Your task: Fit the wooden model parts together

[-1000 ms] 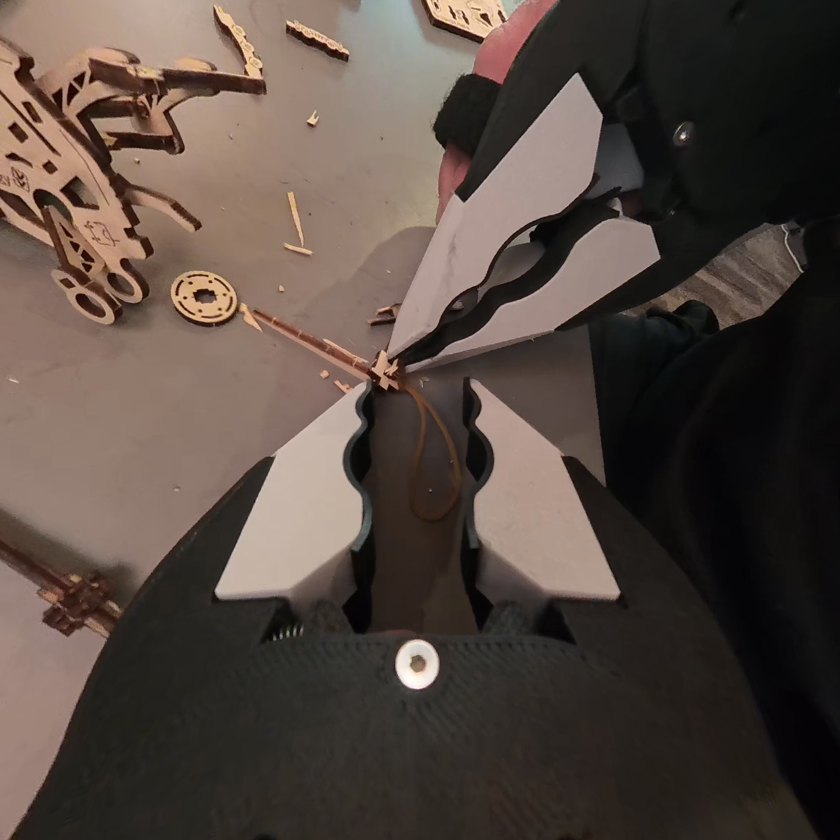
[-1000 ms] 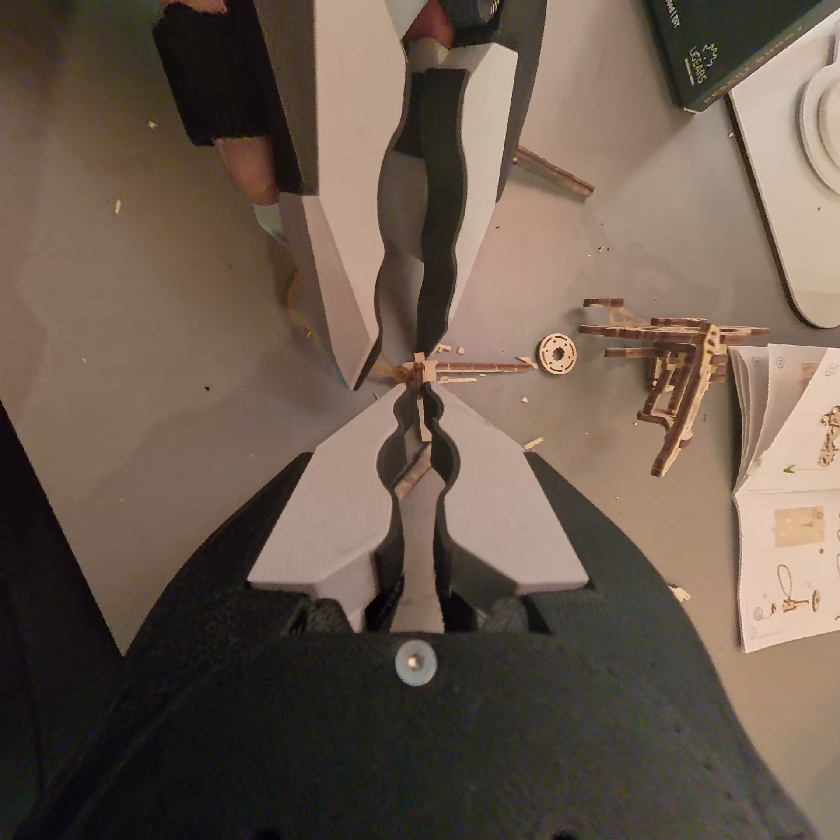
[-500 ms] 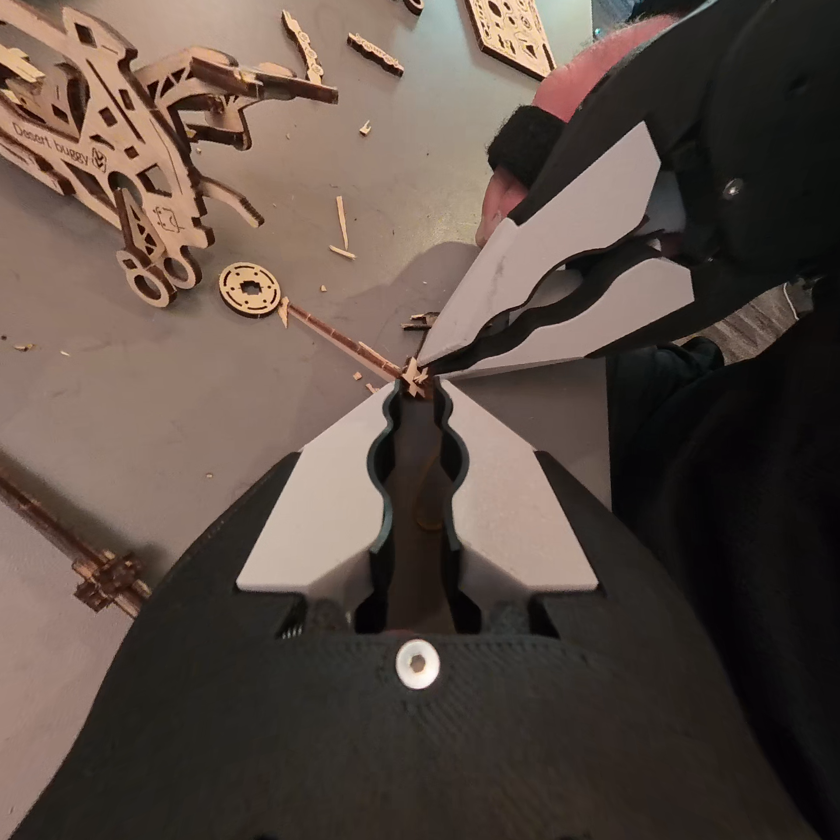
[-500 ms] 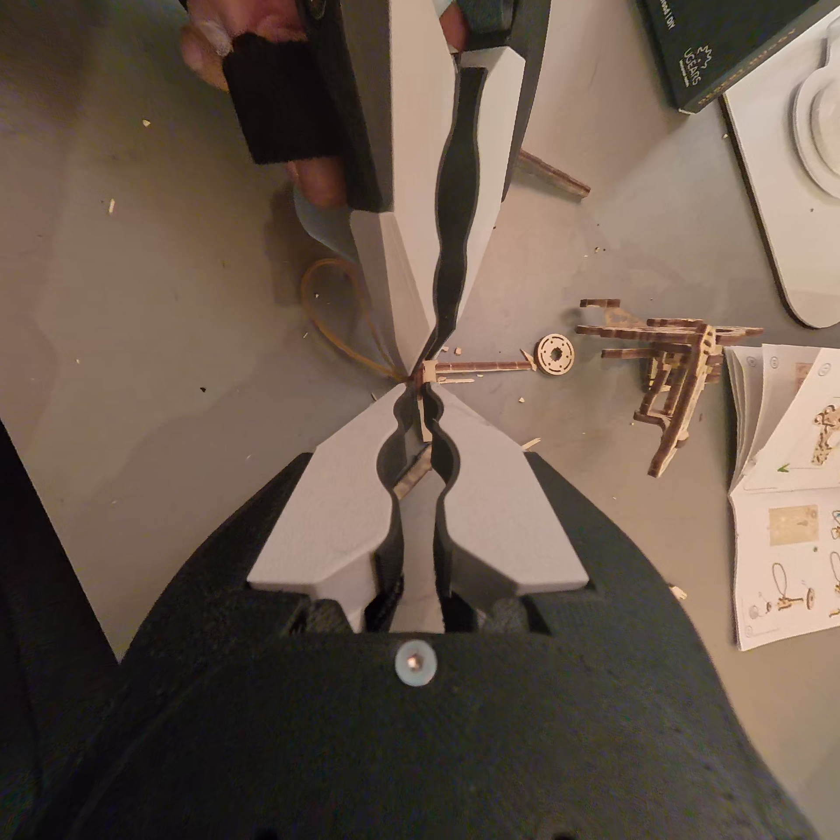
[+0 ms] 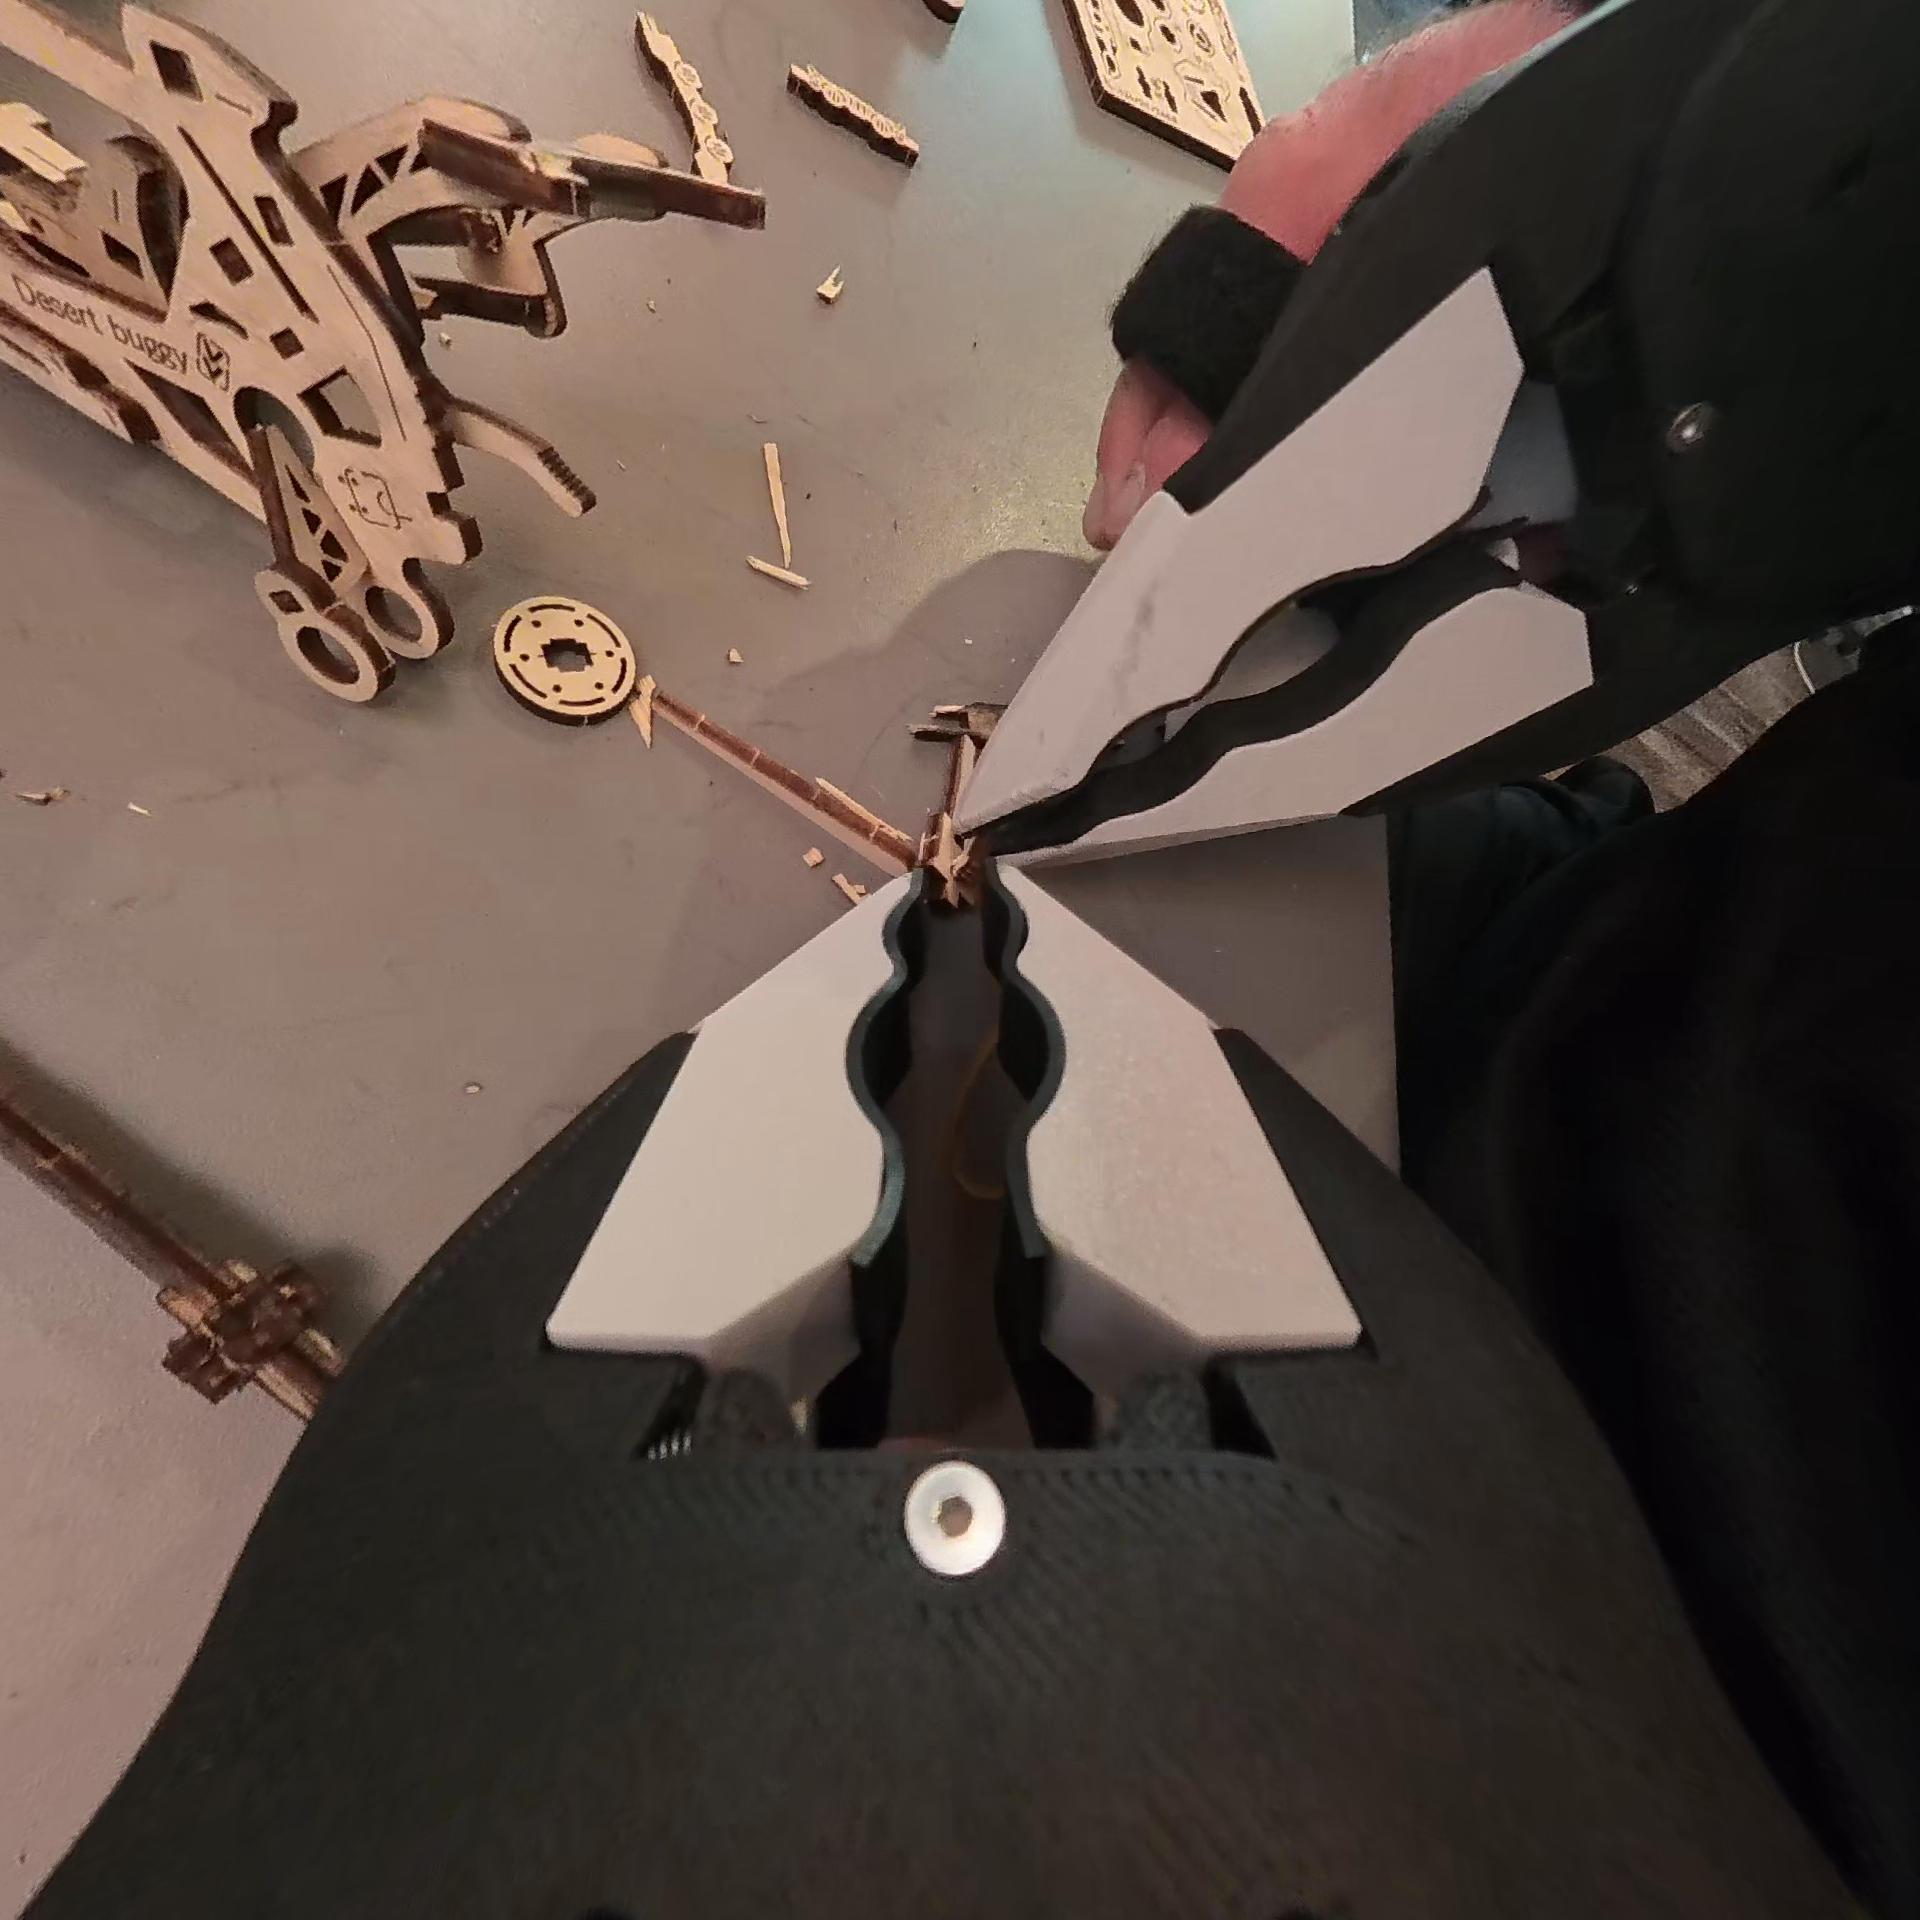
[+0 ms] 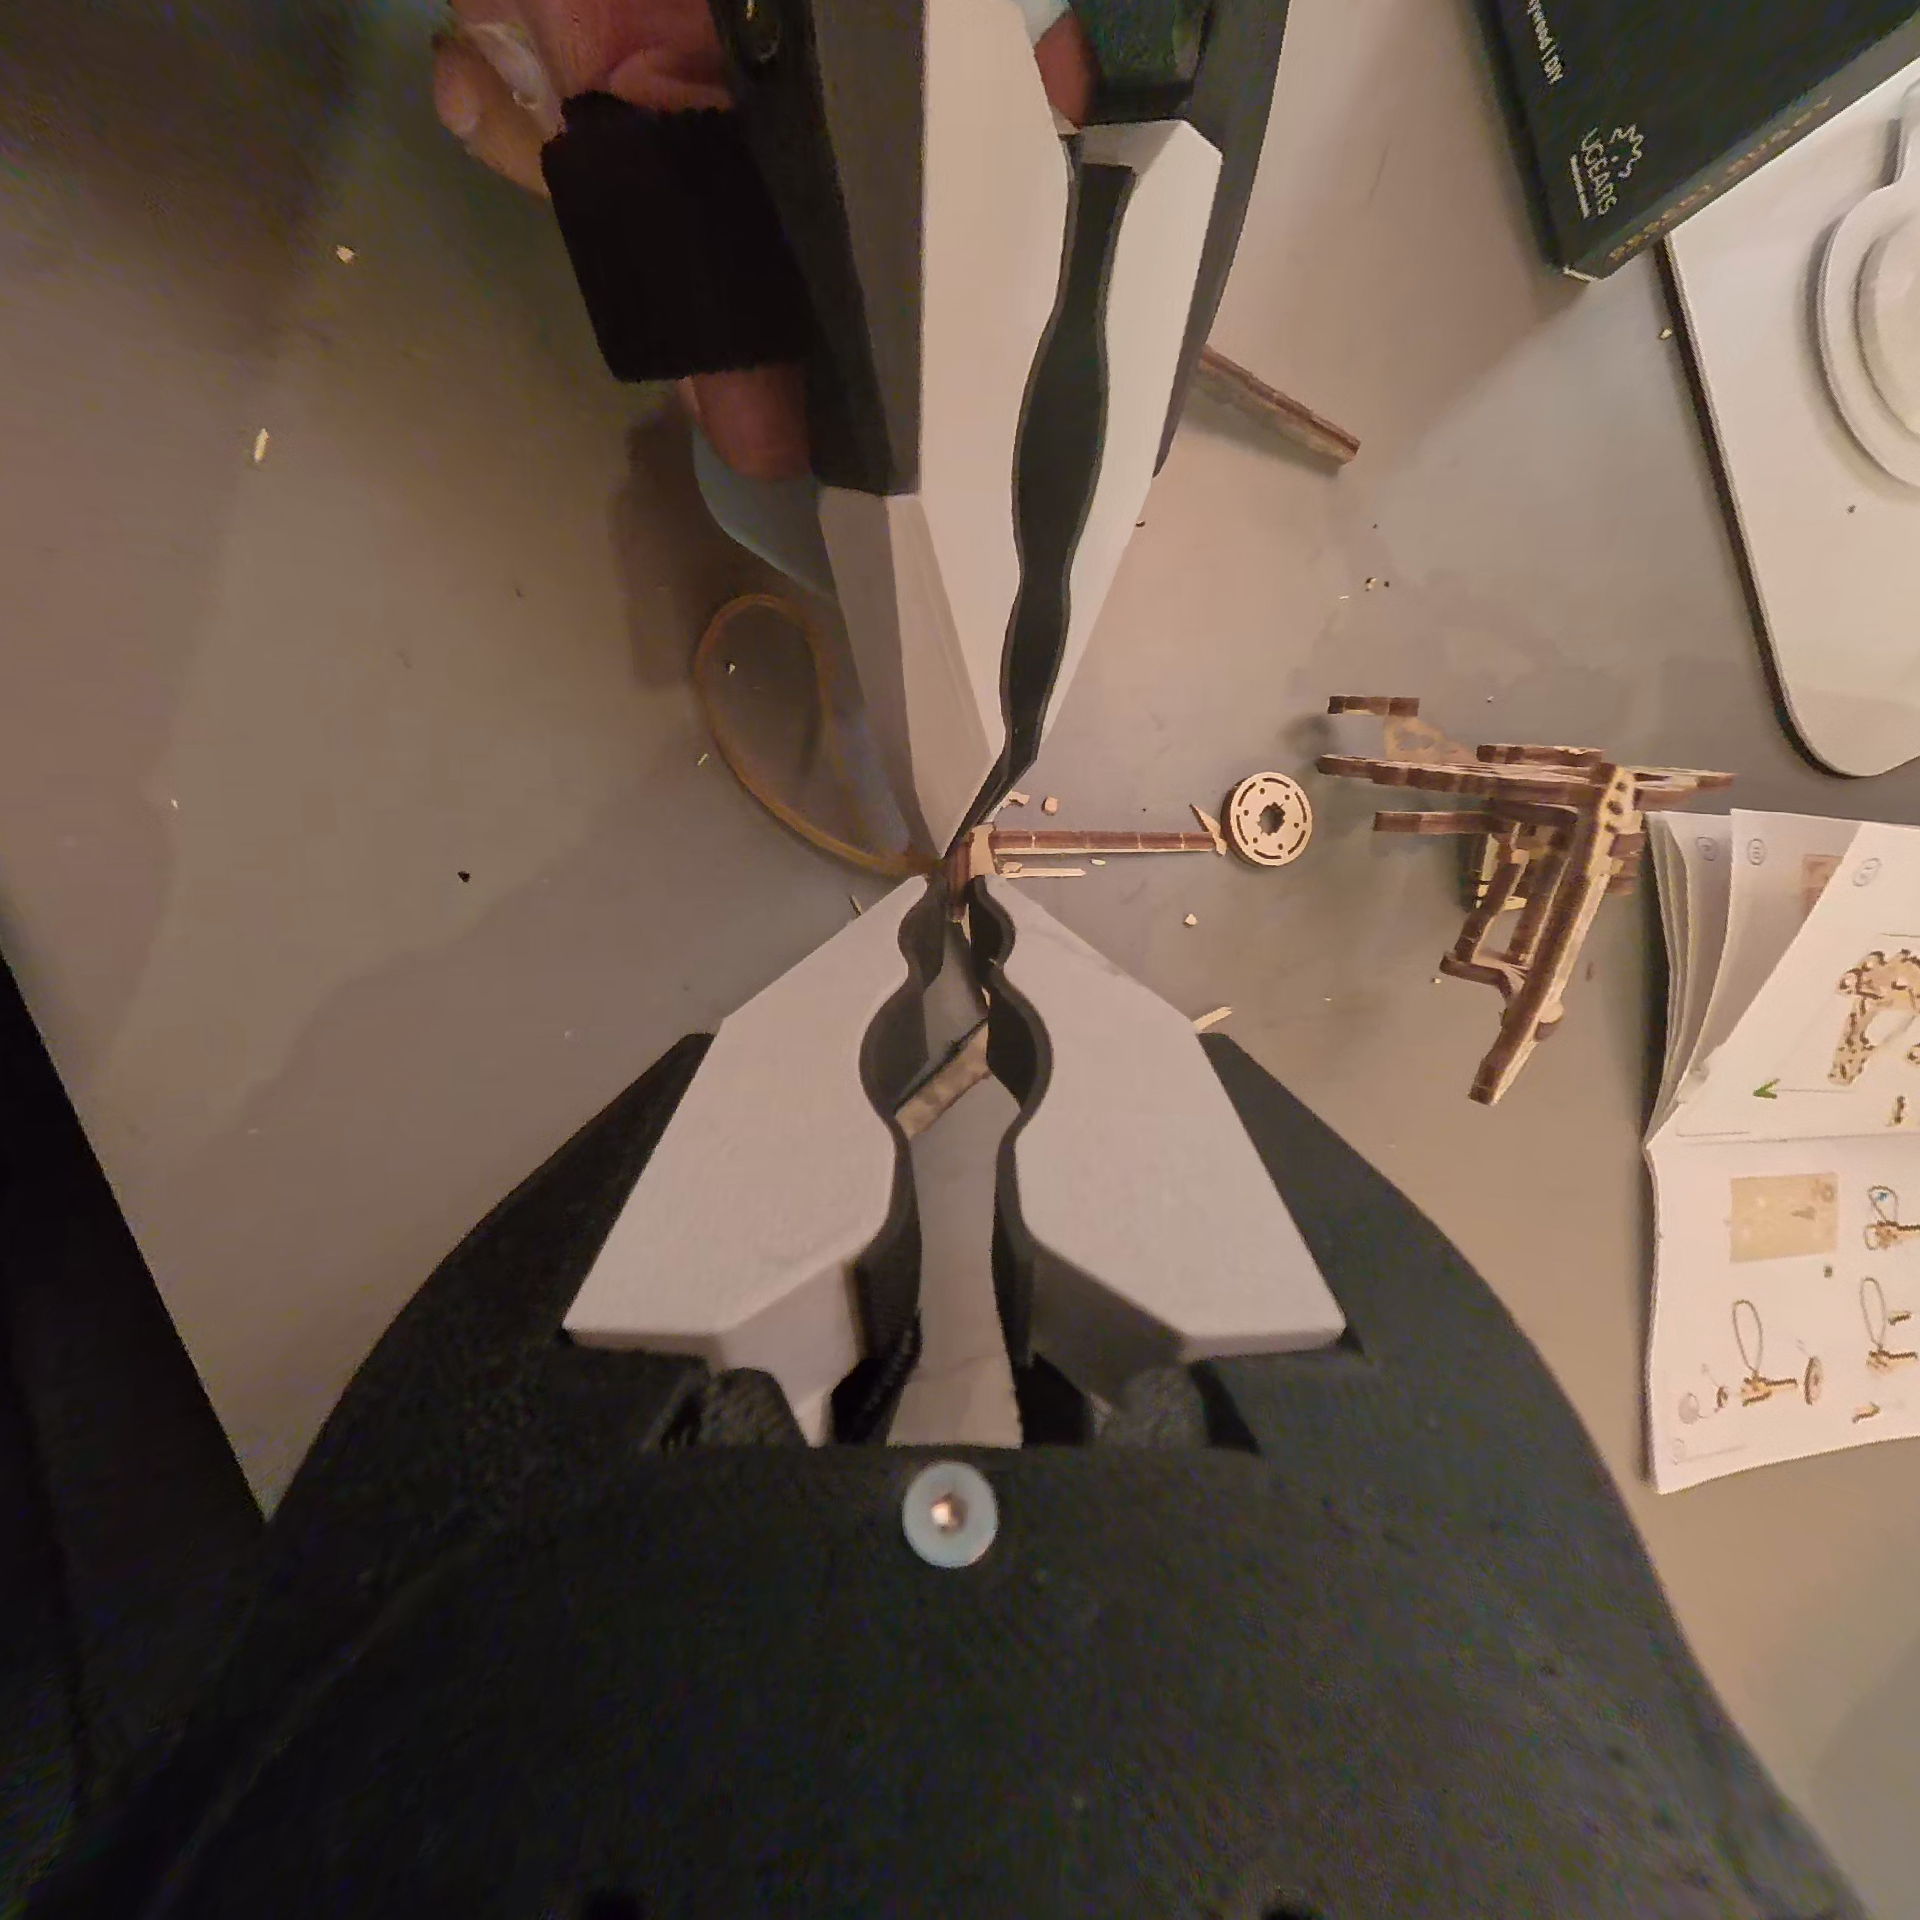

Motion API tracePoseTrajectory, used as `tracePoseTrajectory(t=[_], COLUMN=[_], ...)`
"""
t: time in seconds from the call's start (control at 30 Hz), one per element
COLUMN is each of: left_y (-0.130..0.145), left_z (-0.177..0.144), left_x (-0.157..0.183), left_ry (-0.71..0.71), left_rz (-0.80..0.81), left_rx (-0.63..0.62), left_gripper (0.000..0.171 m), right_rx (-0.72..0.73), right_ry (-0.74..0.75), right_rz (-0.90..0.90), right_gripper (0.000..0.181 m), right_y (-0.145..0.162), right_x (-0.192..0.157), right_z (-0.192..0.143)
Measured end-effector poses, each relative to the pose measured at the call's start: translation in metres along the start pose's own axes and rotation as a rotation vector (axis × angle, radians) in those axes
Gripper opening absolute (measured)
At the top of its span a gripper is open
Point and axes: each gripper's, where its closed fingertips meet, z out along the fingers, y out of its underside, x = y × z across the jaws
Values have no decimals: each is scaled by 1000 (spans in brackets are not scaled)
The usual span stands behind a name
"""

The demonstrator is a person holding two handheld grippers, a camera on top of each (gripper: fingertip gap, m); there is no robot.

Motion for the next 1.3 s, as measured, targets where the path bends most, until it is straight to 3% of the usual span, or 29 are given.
tracePoseTrajectory(t=[0.37,0.63,1.3], left_y=[0,-1,-1], left_z=[-1,0,0], left_x=[3,1,0], left_ry=[45,60,52], left_rz=[-22,-60,-60], left_rx=[0,-3,0], left_gripper=[16,12,11], right_rx=[-3,-33,-50], right_ry=[56,117,144], right_rz=[-155,-257,-247], right_gripper=[0,0,1], right_y=[1,2,3], right_x=[3,3,4], right_z=[1,1,1])
